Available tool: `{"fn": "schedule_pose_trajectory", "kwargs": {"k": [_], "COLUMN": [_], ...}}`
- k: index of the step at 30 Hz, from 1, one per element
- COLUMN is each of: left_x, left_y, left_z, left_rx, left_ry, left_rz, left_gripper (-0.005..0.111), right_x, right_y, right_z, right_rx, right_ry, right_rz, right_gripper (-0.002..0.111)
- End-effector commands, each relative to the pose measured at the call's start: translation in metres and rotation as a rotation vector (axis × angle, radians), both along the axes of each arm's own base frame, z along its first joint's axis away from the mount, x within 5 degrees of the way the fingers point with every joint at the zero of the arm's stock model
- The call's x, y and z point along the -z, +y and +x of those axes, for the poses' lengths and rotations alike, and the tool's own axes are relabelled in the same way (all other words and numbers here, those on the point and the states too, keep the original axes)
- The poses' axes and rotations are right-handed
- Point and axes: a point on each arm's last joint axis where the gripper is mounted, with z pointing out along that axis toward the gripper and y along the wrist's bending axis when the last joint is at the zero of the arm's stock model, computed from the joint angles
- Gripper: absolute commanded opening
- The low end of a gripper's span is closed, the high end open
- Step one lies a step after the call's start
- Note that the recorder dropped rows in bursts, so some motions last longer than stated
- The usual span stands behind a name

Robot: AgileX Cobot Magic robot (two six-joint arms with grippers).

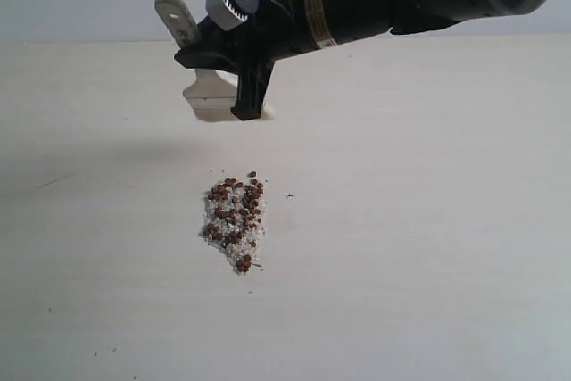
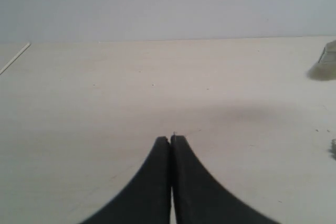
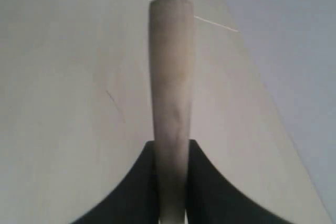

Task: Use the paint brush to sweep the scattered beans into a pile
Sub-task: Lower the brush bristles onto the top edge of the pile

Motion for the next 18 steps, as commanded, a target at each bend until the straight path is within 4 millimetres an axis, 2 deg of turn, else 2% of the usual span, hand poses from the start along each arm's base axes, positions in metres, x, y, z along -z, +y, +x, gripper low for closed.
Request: {"fn": "schedule_pose_trajectory", "kwargs": {"k": [1,5,18], "left_x": [-0.001,-0.001,-0.001], "left_y": [0.000,0.000,0.000], "left_z": [0.000,0.000,0.000], "left_rx": [0.001,0.001,0.001], "left_ry": [-0.007,-0.007,-0.007], "left_rz": [-0.002,-0.002,-0.002], "left_gripper": [0.000,0.000,0.000], "right_x": [0.026,0.045,0.047], "right_y": [-0.002,0.001,0.000], "right_z": [0.006,0.006,-0.010], "right_rx": [-0.046,-0.073,-0.173], "right_ry": [0.069,0.126,0.321], "right_rz": [0.016,0.015,0.000], "right_gripper": [0.000,0.000,0.000]}}
